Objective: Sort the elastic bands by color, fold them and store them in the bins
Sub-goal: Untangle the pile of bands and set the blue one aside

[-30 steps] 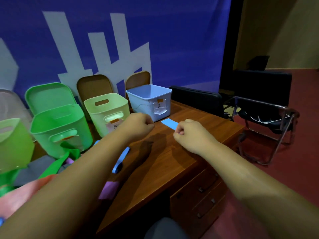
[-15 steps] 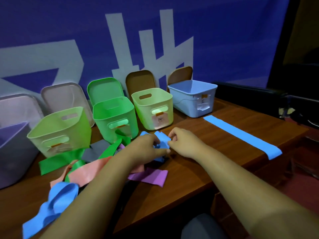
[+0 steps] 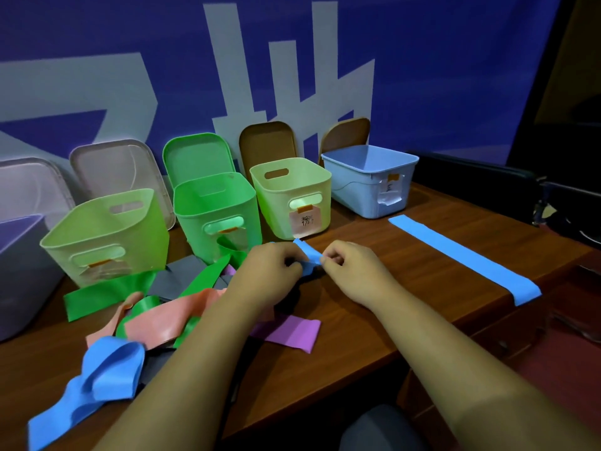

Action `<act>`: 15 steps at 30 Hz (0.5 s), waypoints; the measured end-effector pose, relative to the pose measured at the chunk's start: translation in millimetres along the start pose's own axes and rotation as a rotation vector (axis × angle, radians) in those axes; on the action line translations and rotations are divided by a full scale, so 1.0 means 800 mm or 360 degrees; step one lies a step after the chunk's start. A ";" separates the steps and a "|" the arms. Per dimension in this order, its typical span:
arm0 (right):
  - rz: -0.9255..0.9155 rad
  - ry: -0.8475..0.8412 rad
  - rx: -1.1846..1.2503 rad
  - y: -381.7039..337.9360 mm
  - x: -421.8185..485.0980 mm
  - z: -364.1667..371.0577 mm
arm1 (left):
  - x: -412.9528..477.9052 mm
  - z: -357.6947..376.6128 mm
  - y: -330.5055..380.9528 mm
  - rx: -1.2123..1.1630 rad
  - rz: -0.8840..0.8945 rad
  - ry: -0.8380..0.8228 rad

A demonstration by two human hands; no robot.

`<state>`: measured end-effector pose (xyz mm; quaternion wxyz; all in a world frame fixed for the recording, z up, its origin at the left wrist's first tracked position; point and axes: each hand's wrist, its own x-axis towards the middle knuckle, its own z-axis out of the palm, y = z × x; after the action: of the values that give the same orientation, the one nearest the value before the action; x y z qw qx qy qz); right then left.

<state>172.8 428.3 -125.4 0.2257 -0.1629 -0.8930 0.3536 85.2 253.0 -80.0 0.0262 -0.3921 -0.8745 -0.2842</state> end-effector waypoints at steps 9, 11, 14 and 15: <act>-0.0120 -0.0008 0.0427 -0.004 -0.008 -0.007 | -0.004 -0.016 0.010 -0.0499 0.0094 0.0154; -0.0174 -0.0117 0.0475 -0.008 -0.013 -0.011 | -0.004 -0.024 0.018 -0.0562 0.0103 0.0124; -0.0223 -0.0253 0.0462 -0.013 -0.016 -0.013 | 0.000 -0.033 0.027 -0.0665 -0.0001 0.0156; -0.0237 -0.0280 0.0440 -0.014 -0.017 -0.013 | 0.000 -0.036 0.031 -0.0728 -0.0070 0.0150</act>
<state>188.2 420.3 -114.7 0.1926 -0.0320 -0.8618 0.4683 97.4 251.5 -43.9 -0.0288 -0.3551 -0.7935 -0.4934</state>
